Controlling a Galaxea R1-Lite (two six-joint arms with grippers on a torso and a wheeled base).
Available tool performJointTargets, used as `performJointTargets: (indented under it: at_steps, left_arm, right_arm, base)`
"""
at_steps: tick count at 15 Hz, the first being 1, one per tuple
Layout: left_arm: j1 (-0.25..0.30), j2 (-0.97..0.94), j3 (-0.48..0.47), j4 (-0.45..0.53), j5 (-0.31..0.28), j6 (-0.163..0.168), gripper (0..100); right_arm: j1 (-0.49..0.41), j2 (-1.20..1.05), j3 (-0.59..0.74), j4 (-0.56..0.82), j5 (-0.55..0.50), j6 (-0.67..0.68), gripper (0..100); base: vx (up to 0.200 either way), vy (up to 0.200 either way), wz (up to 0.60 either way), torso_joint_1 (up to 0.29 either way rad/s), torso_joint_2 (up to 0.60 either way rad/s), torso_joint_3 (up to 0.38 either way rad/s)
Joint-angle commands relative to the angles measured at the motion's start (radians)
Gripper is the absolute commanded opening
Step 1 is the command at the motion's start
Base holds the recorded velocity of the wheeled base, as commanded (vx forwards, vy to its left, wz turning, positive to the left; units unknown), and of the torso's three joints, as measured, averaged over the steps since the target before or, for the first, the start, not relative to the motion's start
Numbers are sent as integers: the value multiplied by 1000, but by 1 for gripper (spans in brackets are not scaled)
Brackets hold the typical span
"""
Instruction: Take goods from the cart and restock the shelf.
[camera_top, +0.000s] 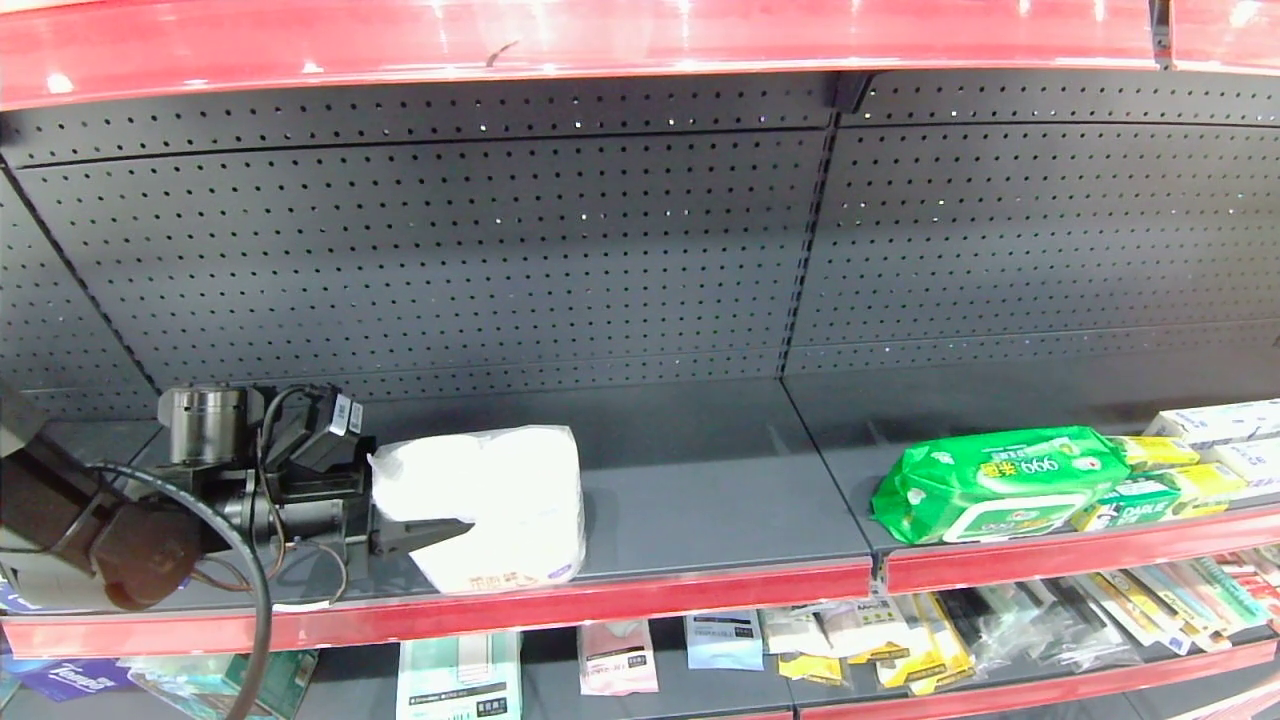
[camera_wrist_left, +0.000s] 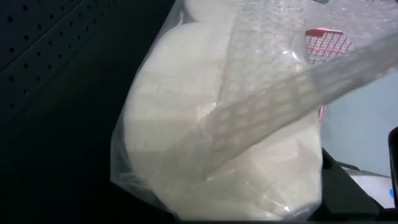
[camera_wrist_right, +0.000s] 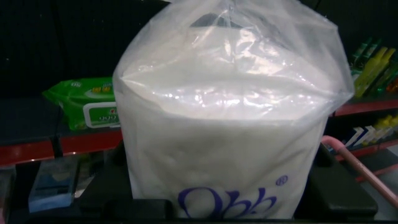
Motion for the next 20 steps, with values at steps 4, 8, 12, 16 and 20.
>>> performJointTargets:
  at_steps: [4, 8, 12, 16, 20]
  left_arm:
    - [0, 0, 4, -2, 1, -5, 0]
    - [0, 0, 4, -3, 1, 1, 0]
    - [0, -6, 7, -3, 17, 1, 100]
    - [2, -19, 9, -2, 15, -36, 100]
    - [17, -94, 0, -3, 10, -117, 100]
  right_arm:
    - [0, 2, -2, 1, 0, 0, 0]
    - [0, 0, -2, 1, 0, 0, 0]
    - [0, 0, -5, 1, -3, -2, 0]
    - [0, 0, -8, 1, -3, -3, 0]
    - [0, 0, -5, 1, -3, -3, 0]
  base:
    - [0, 0, 0, 0, 0, 0]
    - [0, 0, 0, 0, 0, 0]
    - [0, 0, 0, 0, 0, 0]
    - [0, 0, 0, 0, 0, 0]
    - [0, 0, 0, 0, 0, 0]
